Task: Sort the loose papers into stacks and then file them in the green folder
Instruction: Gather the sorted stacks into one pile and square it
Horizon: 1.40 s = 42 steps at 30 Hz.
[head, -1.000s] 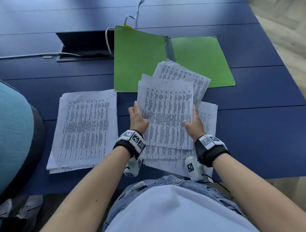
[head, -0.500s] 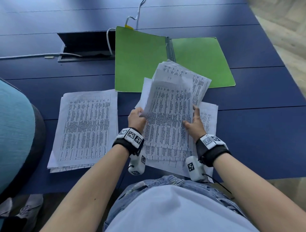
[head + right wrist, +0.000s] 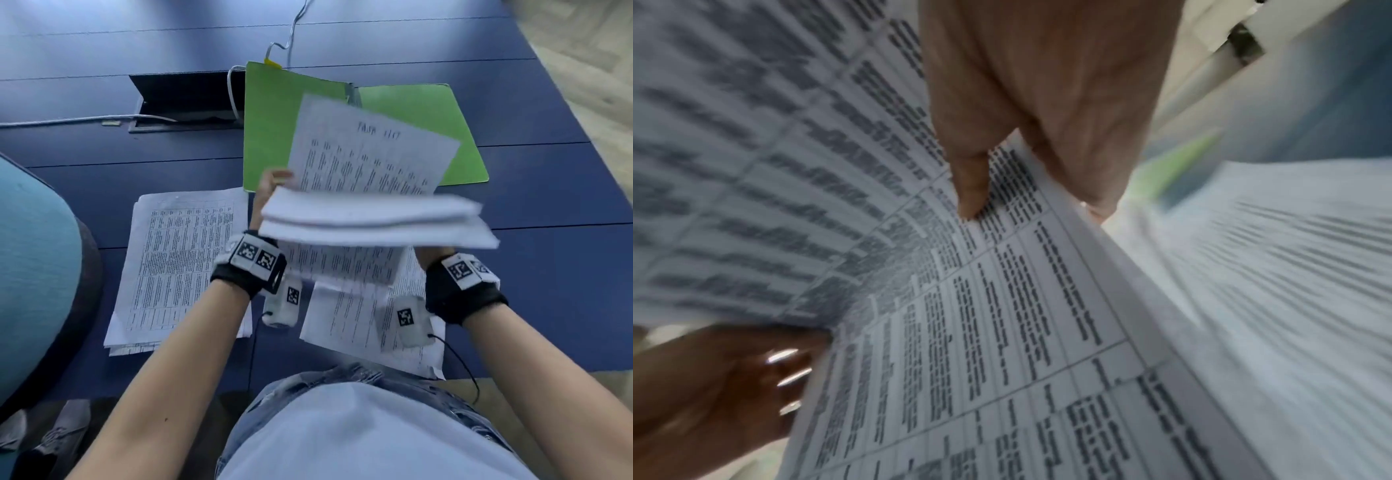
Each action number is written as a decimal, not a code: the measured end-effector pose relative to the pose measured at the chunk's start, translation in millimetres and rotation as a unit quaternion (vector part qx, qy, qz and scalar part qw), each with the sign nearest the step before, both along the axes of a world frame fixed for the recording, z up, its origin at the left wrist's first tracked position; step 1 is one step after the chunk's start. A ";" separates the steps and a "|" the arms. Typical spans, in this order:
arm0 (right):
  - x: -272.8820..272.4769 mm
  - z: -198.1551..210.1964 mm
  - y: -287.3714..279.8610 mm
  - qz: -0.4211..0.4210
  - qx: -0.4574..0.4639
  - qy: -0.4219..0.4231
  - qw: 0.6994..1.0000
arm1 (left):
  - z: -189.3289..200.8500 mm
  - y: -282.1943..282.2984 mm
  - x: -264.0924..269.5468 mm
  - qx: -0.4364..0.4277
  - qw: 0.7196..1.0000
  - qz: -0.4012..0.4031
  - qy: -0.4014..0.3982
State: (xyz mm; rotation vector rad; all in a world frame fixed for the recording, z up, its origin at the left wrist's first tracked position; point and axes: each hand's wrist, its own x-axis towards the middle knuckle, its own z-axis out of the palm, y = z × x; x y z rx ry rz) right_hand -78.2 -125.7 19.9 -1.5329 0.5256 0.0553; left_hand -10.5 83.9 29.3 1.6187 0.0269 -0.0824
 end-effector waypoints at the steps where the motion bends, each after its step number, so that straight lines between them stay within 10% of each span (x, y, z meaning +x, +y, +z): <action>1: 8.8 14.0 3.9 -0.041 -0.034 -0.066 0.996 | 16.4 -2.5 3.4 -0.031 0.999 0.011 -0.038; 14: 27.9 113.8 38.5 -0.150 -0.179 -0.391 0.890 | 104.4 -13.5 9.0 -0.030 0.965 0.148 -0.213; 35: 10.1 76.9 45.9 -0.139 -0.061 -0.303 0.941 | 67.2 20.4 -9.8 -0.153 0.982 0.031 -0.107; 42: 5.5 45.0 61.1 -0.116 -0.063 -0.213 0.968 | 29.2 19.6 -16.9 0.005 1.000 0.022 0.010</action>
